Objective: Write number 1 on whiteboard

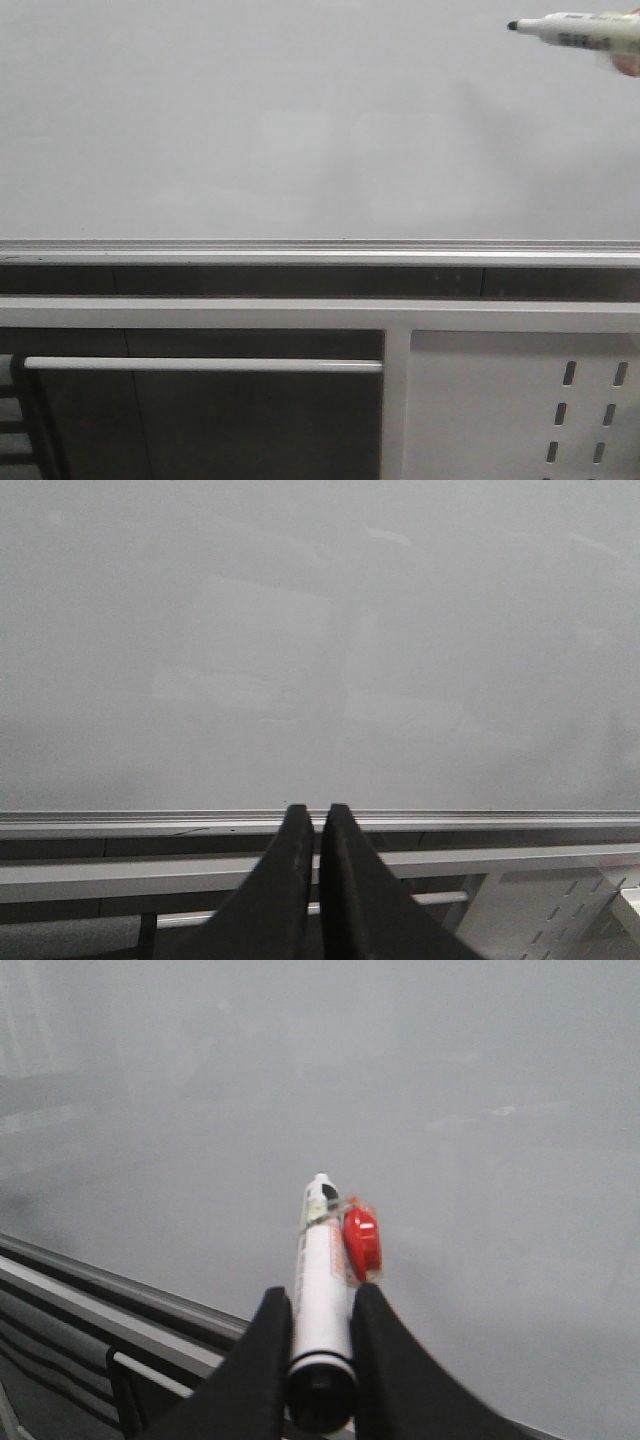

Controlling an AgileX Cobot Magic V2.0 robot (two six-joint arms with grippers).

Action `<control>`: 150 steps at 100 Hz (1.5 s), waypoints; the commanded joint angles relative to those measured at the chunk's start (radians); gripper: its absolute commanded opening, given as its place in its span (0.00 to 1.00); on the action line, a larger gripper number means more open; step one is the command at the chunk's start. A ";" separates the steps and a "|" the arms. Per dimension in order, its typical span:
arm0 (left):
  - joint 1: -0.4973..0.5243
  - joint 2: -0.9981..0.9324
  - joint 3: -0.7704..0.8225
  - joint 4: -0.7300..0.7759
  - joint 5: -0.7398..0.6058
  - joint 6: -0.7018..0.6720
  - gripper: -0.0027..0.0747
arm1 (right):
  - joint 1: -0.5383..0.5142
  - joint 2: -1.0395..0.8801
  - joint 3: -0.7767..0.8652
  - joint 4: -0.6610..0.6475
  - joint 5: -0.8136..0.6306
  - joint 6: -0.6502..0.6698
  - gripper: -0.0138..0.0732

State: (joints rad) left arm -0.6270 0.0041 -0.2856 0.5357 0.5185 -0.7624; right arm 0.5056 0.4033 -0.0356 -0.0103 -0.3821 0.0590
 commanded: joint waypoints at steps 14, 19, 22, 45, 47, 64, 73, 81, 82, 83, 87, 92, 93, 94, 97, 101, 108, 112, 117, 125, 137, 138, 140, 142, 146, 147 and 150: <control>0.000 0.012 -0.025 0.023 -0.068 0.001 0.01 | 0.015 0.196 -0.029 -0.052 -0.277 0.001 0.10; 0.000 0.012 -0.025 0.023 -0.068 0.001 0.01 | 0.015 0.228 -0.029 -0.058 -0.315 0.001 0.10; 0.000 0.012 -0.025 0.023 -0.068 0.001 0.01 | 0.015 0.247 -0.029 -0.058 -0.337 0.001 0.10; 0.000 0.012 -0.025 0.091 -0.070 0.001 0.01 | 0.015 0.300 -0.048 -0.058 -0.374 -0.011 0.10; 0.000 0.012 -0.025 0.091 -0.070 0.001 0.01 | 0.015 0.302 -0.052 -0.058 -0.372 -0.011 0.10; 0.000 0.012 -0.025 0.091 -0.070 0.001 0.01 | 0.015 0.333 -0.083 -0.052 -0.366 -0.040 0.10; 0.000 0.012 -0.025 0.091 -0.070 0.001 0.01 | 0.015 0.351 -0.089 -0.047 -0.368 -0.044 0.10; 0.000 0.012 -0.025 0.091 -0.070 0.001 0.01 | 0.015 0.360 -0.089 -0.028 -0.375 -0.059 0.10; 0.000 0.012 -0.025 0.093 -0.070 0.001 0.01 | 0.015 0.363 -0.089 -0.026 -0.375 -0.059 0.10; 0.000 0.012 -0.025 0.093 -0.070 0.001 0.01 | 0.015 0.363 -0.089 -0.023 -0.375 -0.059 0.10; 0.000 0.012 -0.025 0.093 -0.070 0.001 0.01 | 0.015 0.367 -0.089 -0.001 -0.375 -0.077 0.10; 0.000 0.012 -0.025 0.093 -0.070 0.001 0.01 | 0.015 0.372 -0.089 0.028 -0.378 -0.098 0.10; 0.000 0.012 -0.025 0.093 -0.070 0.001 0.01 | 0.015 0.372 -0.089 0.031 -0.379 -0.098 0.10; 0.000 0.012 -0.025 0.093 -0.070 0.001 0.01 | 0.015 0.374 -0.089 0.033 -0.379 -0.100 0.10; 0.000 0.012 -0.025 0.093 -0.070 0.001 0.01 | 0.015 0.374 -0.089 0.038 -0.382 -0.100 0.10; 0.000 0.012 -0.025 0.093 -0.070 0.001 0.01 | 0.015 0.374 -0.089 0.038 -0.389 -0.103 0.10; 0.000 0.012 -0.025 0.093 -0.070 0.001 0.01 | 0.015 0.374 -0.089 0.038 -0.395 -0.105 0.10; 0.000 0.012 -0.025 0.093 -0.070 0.001 0.01 | 0.015 0.374 -0.089 0.040 -0.395 -0.104 0.10; 0.000 0.012 -0.025 0.093 -0.070 0.001 0.01 | 0.015 0.374 -0.089 0.040 -0.395 -0.106 0.10; 0.000 0.012 -0.025 0.093 -0.070 0.001 0.01 | 0.015 0.374 -0.089 0.040 -0.400 -0.106 0.10; 0.000 0.012 -0.025 0.093 -0.070 0.001 0.01 | 0.015 0.374 -0.089 0.040 -0.411 -0.106 0.10; 0.000 0.012 -0.025 0.093 -0.070 0.001 0.01 | 0.015 0.374 -0.089 0.042 -0.411 -0.106 0.10; 0.000 0.012 -0.025 0.093 -0.070 0.001 0.01 | 0.015 0.374 -0.089 0.042 -0.411 -0.106 0.10; 0.000 0.012 -0.025 0.093 -0.070 0.001 0.01 | 0.015 0.374 -0.089 0.046 -0.413 -0.106 0.10; 0.000 0.012 -0.025 0.093 -0.070 0.001 0.01 | 0.015 0.374 -0.089 0.051 -0.416 -0.106 0.10; 0.000 0.012 -0.025 0.093 -0.070 0.001 0.01 | 0.015 0.374 -0.089 0.053 -0.418 -0.106 0.10; 0.000 0.012 -0.025 0.093 -0.070 0.001 0.01 | 0.015 0.374 -0.089 0.056 -0.420 -0.109 0.10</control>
State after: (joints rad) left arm -0.6270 0.0041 -0.2856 0.6075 0.5185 -0.7606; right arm 0.5194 0.7732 -0.0889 0.0362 -0.7044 -0.0364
